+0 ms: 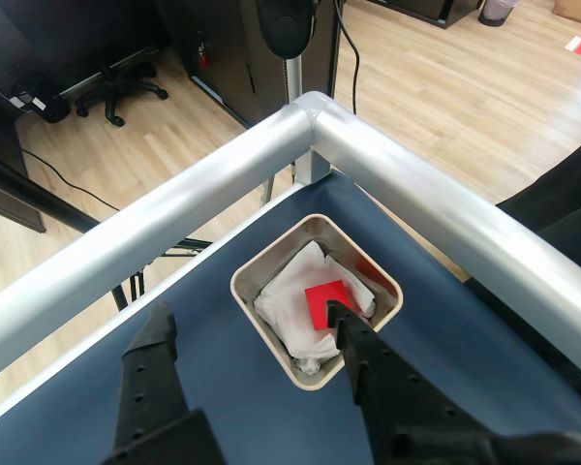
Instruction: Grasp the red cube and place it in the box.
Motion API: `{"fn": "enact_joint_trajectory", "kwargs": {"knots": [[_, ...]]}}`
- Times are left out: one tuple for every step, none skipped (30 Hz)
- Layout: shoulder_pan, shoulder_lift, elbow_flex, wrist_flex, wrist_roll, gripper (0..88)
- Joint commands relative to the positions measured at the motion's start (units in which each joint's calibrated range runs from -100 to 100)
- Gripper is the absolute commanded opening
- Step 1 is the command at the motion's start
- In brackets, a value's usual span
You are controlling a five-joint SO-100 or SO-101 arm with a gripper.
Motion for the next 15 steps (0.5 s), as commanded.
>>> {"fn": "enact_joint_trajectory", "kwargs": {"knots": [[-0.61,-5.84,0.17,-0.01,-0.54,34.5],[-0.68,-6.18,0.54,-0.01,-0.49,33.8],[-0.68,-6.53,1.0,-0.01,-0.39,32.7],[-0.75,-6.96,1.63,-0.09,-0.24,31.6],[-0.75,-7.48,2.36,-0.09,0.0,30.0],[-0.82,-8.0,3.19,-0.17,0.29,27.1],[-0.89,-8.44,3.82,-0.17,0.54,24.6],[-0.89,-8.78,4.46,-0.17,0.93,22.1],[-0.96,-9.13,5.1,-0.17,1.42,19.5],[-0.96,-9.39,5.74,-0.17,1.86,16.5],[-0.96,-9.74,6.38,-0.17,2.3,13.8],[-1.03,-10.34,7.47,-0.17,2.88,11.0],[-1.03,-10.95,8.66,-0.17,3.37,8.5],[-1.11,-11.56,9.66,-0.17,3.81,6.0],[-1.25,-12.34,10.94,-0.26,4.15,3.3]]}}
